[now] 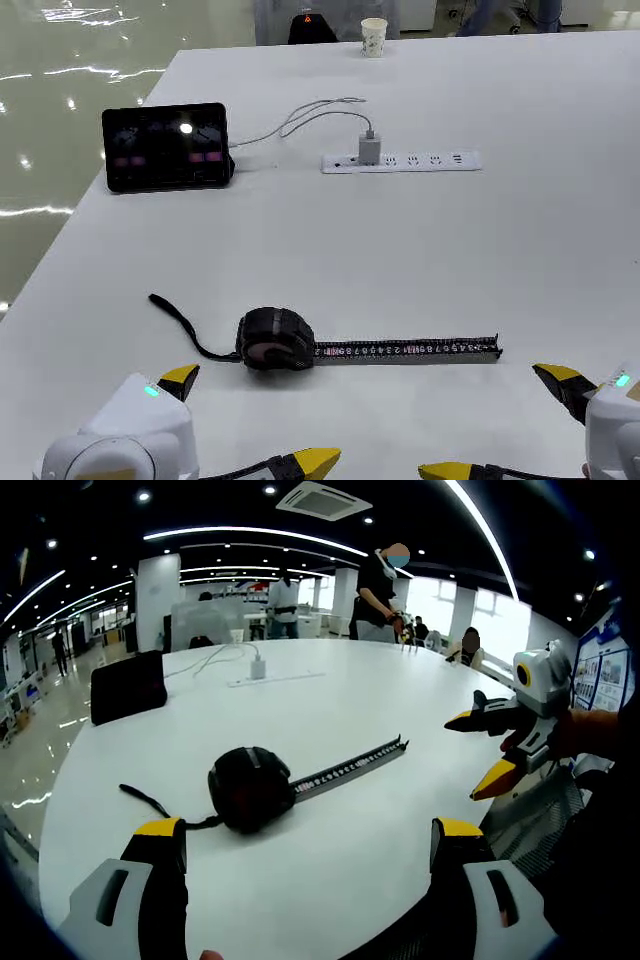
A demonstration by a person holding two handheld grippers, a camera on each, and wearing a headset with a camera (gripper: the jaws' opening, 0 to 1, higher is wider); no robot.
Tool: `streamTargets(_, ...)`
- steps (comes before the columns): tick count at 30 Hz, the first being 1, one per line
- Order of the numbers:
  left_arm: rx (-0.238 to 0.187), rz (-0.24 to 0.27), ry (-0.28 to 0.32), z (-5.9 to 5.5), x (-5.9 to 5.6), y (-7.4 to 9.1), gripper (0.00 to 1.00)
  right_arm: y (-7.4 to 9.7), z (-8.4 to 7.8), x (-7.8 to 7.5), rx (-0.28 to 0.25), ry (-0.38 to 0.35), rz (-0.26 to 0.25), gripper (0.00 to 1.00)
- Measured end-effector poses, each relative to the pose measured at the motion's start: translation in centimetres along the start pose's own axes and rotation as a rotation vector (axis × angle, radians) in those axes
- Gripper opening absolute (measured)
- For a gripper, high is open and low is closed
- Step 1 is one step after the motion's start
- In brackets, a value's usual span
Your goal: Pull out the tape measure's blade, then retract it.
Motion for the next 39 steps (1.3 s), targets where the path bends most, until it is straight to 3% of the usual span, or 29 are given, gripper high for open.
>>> streamTargets(6, 0.016, 0.013, -0.009, 0.19, -0.19, 0.04, 0.99, 0.13, 0.48, 0.31, -0.009, -0.011, -0.002, 0.99)
streamTargets(10, 0.005, 0.021, 0.017, 0.32, -0.22, 0.15, 0.99, 0.28, 0.54, 0.26, -0.009, -0.017, -0.012, 0.99)
streamTargets(39, 0.006, 0.038, 0.029, 0.06, -0.68, 0.19, 0.99, 0.48, 0.32, 0.44, 0.002, -0.028, -0.015, 0.99)
Point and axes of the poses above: the centre of the closed fingertips' face, and the gripper's own axes: y roughly backward along the fingers, x roughly to its left, z roughly out of its top, the point moved 8 cm from there along y, roughly backward along the fingers, and after that the axes turned 4 degrees about -y, right-handed, at the moved point
